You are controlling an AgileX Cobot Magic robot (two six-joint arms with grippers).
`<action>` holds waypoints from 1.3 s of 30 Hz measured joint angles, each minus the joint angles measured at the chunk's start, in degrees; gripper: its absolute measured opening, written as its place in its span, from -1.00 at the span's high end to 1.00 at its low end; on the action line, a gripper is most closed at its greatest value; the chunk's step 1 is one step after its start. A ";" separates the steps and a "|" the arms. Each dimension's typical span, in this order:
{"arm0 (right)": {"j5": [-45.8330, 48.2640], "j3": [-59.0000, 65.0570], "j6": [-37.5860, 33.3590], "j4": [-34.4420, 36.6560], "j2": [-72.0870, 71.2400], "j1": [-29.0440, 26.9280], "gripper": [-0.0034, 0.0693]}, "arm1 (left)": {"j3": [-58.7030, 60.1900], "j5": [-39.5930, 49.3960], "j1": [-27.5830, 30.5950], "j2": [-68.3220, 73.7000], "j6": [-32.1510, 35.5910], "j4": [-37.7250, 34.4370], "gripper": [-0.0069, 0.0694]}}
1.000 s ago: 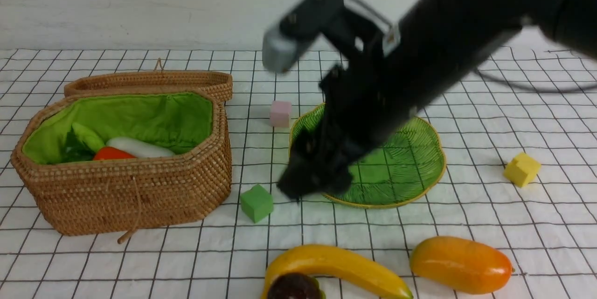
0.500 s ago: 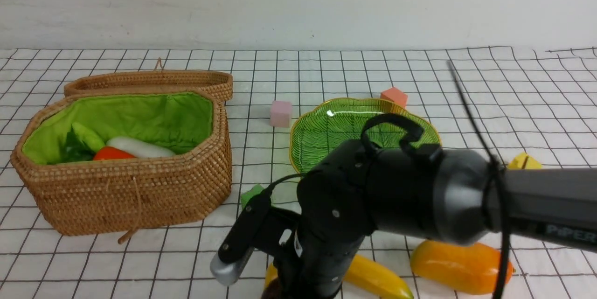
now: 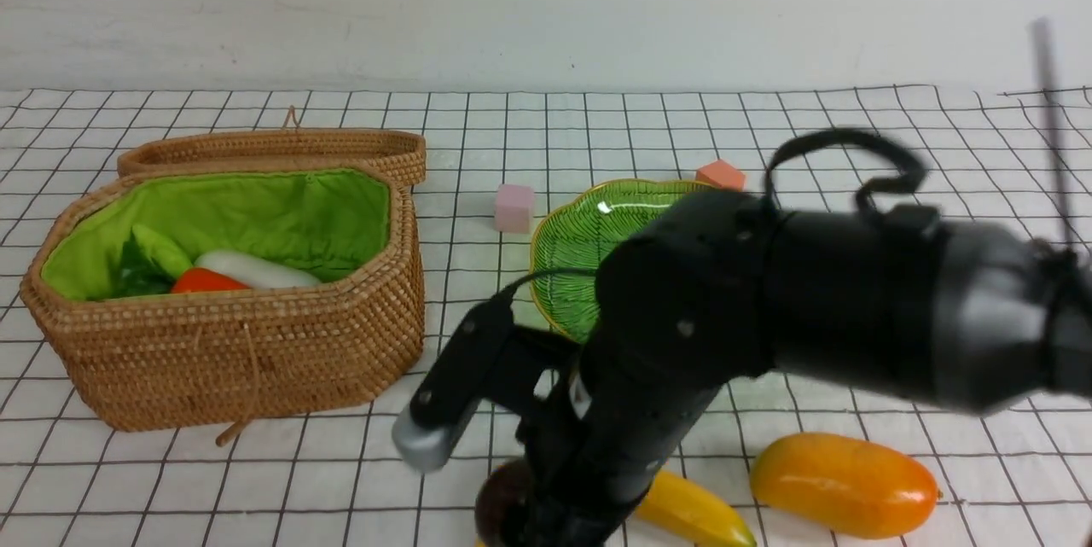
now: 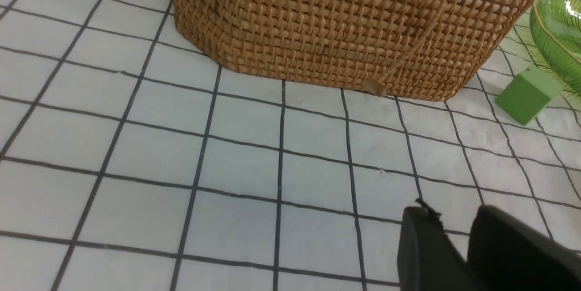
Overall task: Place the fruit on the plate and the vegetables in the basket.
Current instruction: Use the right arm to grab a mangosteen and put it into the right plate, then use the right arm to grab a mango and put it into the right plate
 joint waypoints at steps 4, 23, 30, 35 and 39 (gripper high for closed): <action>-3.57 -4.79 4.17 -0.19 -2.71 -9.62 -0.60 | 0.00 0.00 0.00 0.00 0.00 0.00 0.41; -20.51 -6.73 15.88 2.50 14.87 -30.89 -0.72 | 0.00 0.00 0.00 0.00 0.00 0.00 0.39; -10.41 -6.73 15.88 -6.44 6.19 -31.00 -0.96 | 0.00 0.00 0.00 0.00 0.00 0.00 0.37; -3.18 -6.66 14.66 -13.07 -2.56 -31.25 -0.90 | 0.00 0.00 0.00 0.00 0.00 0.00 0.36; 3.12 -1.24 3.98 -10.80 -8.44 -31.25 -0.87 | 0.00 0.00 0.00 0.00 0.00 0.00 0.34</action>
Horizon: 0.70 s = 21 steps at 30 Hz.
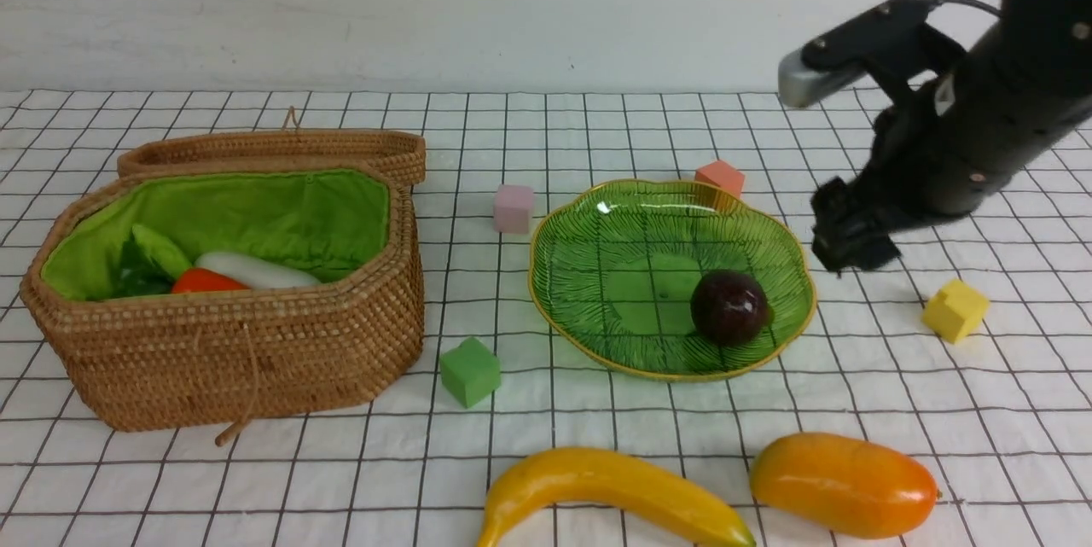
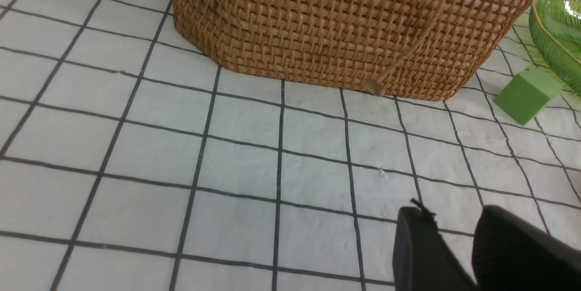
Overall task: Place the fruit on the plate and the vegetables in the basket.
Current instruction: Use the right arm to grab a mango and put it into the right plate
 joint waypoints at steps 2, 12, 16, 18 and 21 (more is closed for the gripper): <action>2.41 5.07 -7.37 1.87 -0.69 0.00 -0.86 | 0.00 0.00 0.00 0.00 0.00 0.00 0.33; -12.92 23.89 -23.20 9.49 3.69 0.00 -0.84 | 0.00 0.00 0.00 0.00 0.00 0.00 0.30; -14.53 23.91 -23.54 10.29 7.07 0.00 -0.77 | 0.00 0.00 0.00 0.00 0.00 0.00 0.29; -14.15 23.62 -23.54 10.43 7.33 0.00 -0.74 | 0.00 0.00 0.00 0.00 0.00 0.00 0.29; -11.26 21.63 -23.72 9.95 7.59 0.00 -0.74 | 0.00 0.00 0.00 0.00 0.00 0.00 0.28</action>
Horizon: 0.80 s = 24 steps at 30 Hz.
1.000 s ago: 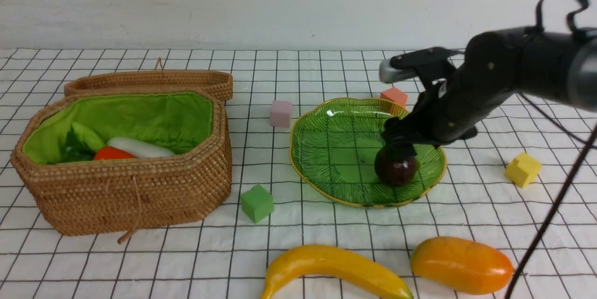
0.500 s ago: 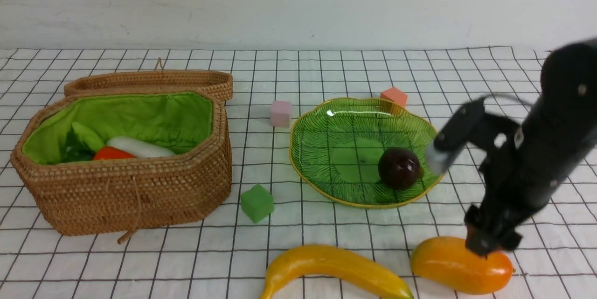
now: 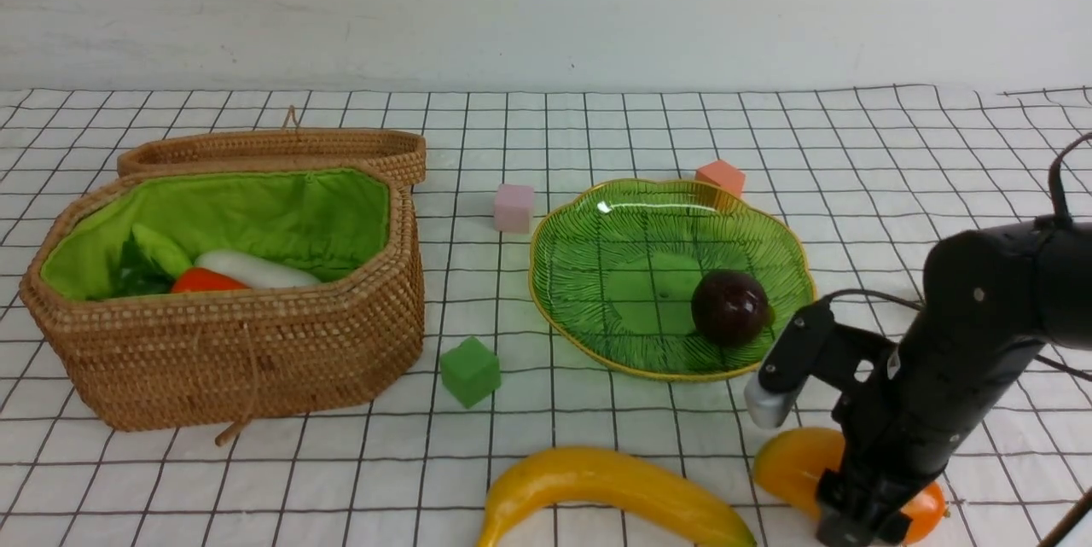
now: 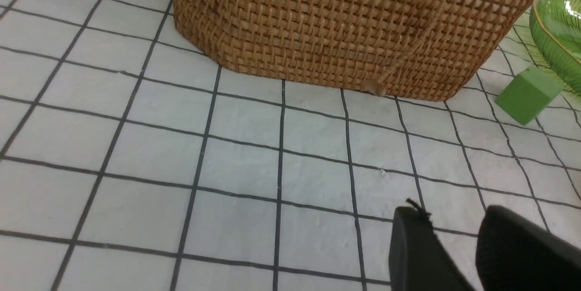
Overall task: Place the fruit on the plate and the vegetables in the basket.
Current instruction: Use the right arm to grab a mango and put it into the right plate
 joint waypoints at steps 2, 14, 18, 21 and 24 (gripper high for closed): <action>3.72 -3.70 -0.48 -0.06 -0.67 0.00 -0.74 | 0.00 0.00 0.00 0.00 0.00 0.00 0.28; -12.50 -29.81 6.10 0.72 2.13 0.00 -0.74 | 0.00 0.00 0.00 0.00 0.00 0.00 0.25; -15.33 -36.66 10.98 0.83 12.46 -0.40 -0.74 | 0.00 0.00 0.00 0.00 0.00 0.00 0.24; -13.74 -40.53 14.25 -0.37 19.63 -0.61 -0.74 | 0.00 0.00 0.00 0.00 0.00 0.00 0.24; -12.21 -43.28 16.94 -1.59 25.04 -0.68 -0.74 | 0.00 0.00 0.00 0.00 0.00 0.00 0.24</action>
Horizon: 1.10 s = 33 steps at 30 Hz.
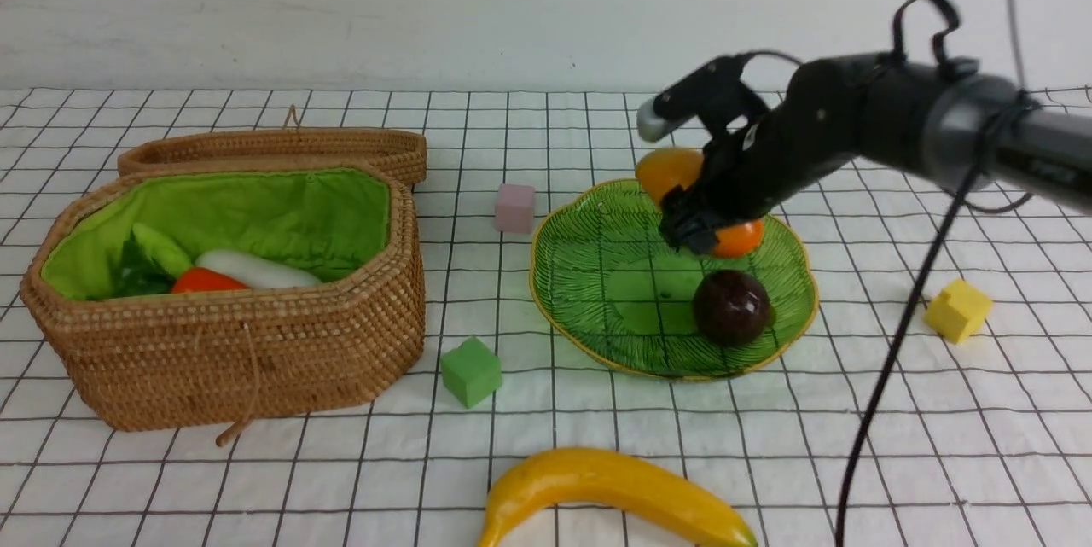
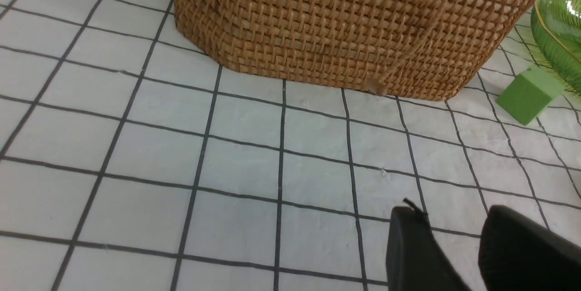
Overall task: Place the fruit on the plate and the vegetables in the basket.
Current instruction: Use the right arm to grab a mango and put it into the right plate, then use the right arm to grab a banana and put it into the right plate
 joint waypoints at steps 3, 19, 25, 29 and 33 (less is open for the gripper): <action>0.39 -1.78 4.50 -0.70 3.33 0.00 -0.74 | 0.00 0.00 0.00 0.00 0.00 0.00 0.24; 10.17 -2.33 10.12 -7.27 -11.79 0.00 -0.89 | 0.00 0.00 0.00 0.00 0.00 0.00 0.20; 14.20 -2.51 7.92 -6.79 -20.01 0.00 -0.78 | 0.00 0.00 0.00 0.00 0.00 0.00 0.19; 20.54 -1.83 2.97 -1.19 -20.69 0.96 -0.76 | 0.00 0.00 0.00 0.00 0.00 0.00 0.19; 25.05 2.85 -10.48 4.02 -20.65 4.48 -0.75 | 0.00 0.00 0.00 0.00 0.00 0.00 0.19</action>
